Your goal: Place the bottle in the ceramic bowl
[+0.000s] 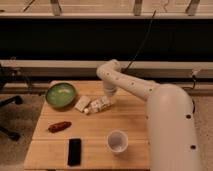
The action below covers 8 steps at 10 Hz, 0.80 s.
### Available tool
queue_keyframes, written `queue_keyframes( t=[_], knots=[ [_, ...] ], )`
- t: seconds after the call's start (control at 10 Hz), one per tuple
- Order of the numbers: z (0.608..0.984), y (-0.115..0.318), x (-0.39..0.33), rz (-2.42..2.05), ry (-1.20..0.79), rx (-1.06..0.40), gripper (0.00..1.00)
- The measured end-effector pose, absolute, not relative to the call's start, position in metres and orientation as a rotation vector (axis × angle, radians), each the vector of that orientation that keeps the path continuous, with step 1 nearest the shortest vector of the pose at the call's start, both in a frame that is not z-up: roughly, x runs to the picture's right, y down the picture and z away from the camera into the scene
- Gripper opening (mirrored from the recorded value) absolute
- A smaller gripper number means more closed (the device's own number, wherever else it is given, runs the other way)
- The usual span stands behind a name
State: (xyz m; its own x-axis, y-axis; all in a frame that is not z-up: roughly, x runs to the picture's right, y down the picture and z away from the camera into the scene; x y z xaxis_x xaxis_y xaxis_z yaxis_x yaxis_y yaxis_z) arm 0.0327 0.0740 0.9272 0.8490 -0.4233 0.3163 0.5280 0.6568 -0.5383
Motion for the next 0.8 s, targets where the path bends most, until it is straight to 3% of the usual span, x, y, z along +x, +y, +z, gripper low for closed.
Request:
queue_keyframes(
  t=[0.2, 0.4, 0.8],
  knots=[
    [0.926, 0.072, 0.028, -0.547, -0.17, -0.655, 0.17],
    [0.916, 0.066, 0.025, -0.555, -0.176, -0.629, 0.03],
    [0.845, 0.015, -0.005, -0.603, -0.188, -0.573, 0.0]
  ],
)
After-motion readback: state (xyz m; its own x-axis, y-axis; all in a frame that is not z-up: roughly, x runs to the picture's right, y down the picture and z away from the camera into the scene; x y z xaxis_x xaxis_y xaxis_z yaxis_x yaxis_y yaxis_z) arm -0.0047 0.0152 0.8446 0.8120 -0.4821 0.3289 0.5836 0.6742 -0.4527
